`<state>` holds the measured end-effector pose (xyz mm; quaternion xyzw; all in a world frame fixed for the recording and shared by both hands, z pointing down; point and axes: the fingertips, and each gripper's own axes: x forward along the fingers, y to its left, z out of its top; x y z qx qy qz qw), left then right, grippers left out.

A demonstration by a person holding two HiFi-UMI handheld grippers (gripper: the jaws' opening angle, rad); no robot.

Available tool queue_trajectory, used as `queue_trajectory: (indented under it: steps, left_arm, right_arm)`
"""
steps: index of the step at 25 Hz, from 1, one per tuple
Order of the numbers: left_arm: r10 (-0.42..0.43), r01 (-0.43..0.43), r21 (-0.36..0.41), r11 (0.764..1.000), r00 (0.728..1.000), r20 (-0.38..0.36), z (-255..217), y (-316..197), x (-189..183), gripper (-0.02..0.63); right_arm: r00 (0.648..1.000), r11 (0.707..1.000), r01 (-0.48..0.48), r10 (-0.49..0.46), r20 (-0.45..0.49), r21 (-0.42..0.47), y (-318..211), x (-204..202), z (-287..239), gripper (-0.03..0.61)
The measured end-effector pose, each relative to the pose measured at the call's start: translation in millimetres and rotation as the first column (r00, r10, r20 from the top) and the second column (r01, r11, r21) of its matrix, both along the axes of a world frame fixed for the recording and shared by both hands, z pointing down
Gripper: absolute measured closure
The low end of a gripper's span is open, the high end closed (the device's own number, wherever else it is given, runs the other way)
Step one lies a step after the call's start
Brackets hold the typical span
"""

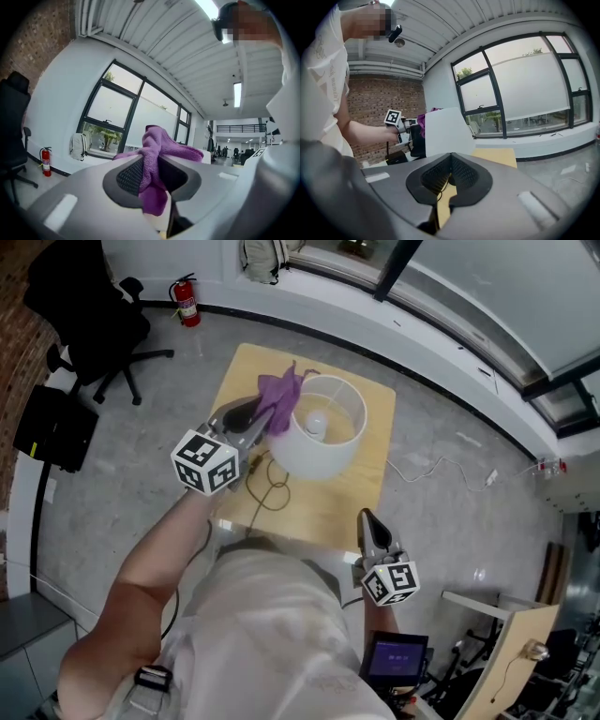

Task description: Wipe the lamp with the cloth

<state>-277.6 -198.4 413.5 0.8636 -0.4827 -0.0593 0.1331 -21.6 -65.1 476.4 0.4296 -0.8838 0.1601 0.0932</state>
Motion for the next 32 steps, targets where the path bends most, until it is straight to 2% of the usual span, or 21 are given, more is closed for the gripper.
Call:
queue_trajectory:
  steps: [3,11,21,24,27,32]
  left_arm:
    - [-0.008,0.009,-0.033,0.999,0.999,0.033,15.2,-4.7,-3.8,0.518]
    - [-0.006,0.03,-0.13,0.991,0.983,0.181,69.1,-17.6,-13.5,0.52]
    - [0.041,0.035,-0.223,0.974,0.943,0.329,115.9,-28.4,-25.0,0.52]
    - [0.025,0.038,-0.189,0.981,0.948,0.319,98.7,-33.2,-34.8,0.52]
    - [0.015,0.016,-0.115,0.993,0.965,0.263,57.8,-39.6,-44.7,0.52]
    - [0.103,-0.106,0.021,0.994,0.987,0.124,-20.4,-51.7,-36.8,0.52]
  right_arm:
    - [1.0,1.0,-0.017,0.017,-0.008,-0.014,3.9,3.2,2.1,0.568]
    - [0.999,0.999,-0.047,0.047,-0.018,-0.022,9.4,6.9,4.4,0.568]
    - [0.996,0.996,-0.091,0.091,-0.005,-0.015,12.7,17.1,6.7,0.568]
    - [0.997,0.997,-0.073,0.073,-0.004,-0.013,10.8,8.8,6.2,0.568]
    - [0.999,0.999,-0.053,0.053,0.009,-0.003,5.5,-1.5,6.7,0.568]
    - [0.999,0.999,-0.038,0.038,0.031,0.009,2.5,-9.3,5.1,0.568]
